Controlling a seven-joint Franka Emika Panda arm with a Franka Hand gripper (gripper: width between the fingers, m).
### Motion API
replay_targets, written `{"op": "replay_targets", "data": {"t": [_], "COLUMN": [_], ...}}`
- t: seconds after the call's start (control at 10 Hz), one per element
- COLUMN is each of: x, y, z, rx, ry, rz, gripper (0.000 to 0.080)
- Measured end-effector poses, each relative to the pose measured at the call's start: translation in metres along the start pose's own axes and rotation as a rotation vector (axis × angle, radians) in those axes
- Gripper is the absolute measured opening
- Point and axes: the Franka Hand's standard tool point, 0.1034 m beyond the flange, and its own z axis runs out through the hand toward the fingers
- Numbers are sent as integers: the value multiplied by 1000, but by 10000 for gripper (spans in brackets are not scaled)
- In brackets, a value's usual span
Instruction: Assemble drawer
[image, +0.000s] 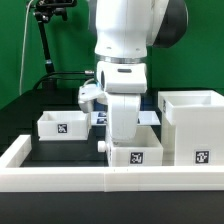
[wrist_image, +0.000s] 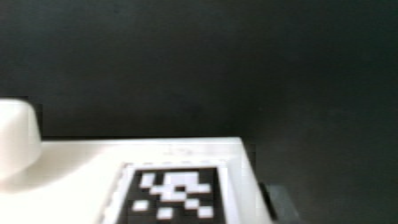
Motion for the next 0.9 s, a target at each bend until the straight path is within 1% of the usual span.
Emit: {"op": "replay_targets", "data": {"t": [0.1,0.2,0.3,0.4,0.5,0.6,0.7,0.9], "x": [0,0,0,1,3,8,15,21], "y": [-1,1,0,-1,2,4,6,13], "z": [1,1,2,2,2,2,1,1], "rx": [-1,-29,-46,-37,-55,-62,-50,-49], "ry": [0,0,1,2,4,8,11,13], "rz": [1,2,3,20,31,59,85,99], "gripper": [42,42,42,42,42,42,42,42]}}
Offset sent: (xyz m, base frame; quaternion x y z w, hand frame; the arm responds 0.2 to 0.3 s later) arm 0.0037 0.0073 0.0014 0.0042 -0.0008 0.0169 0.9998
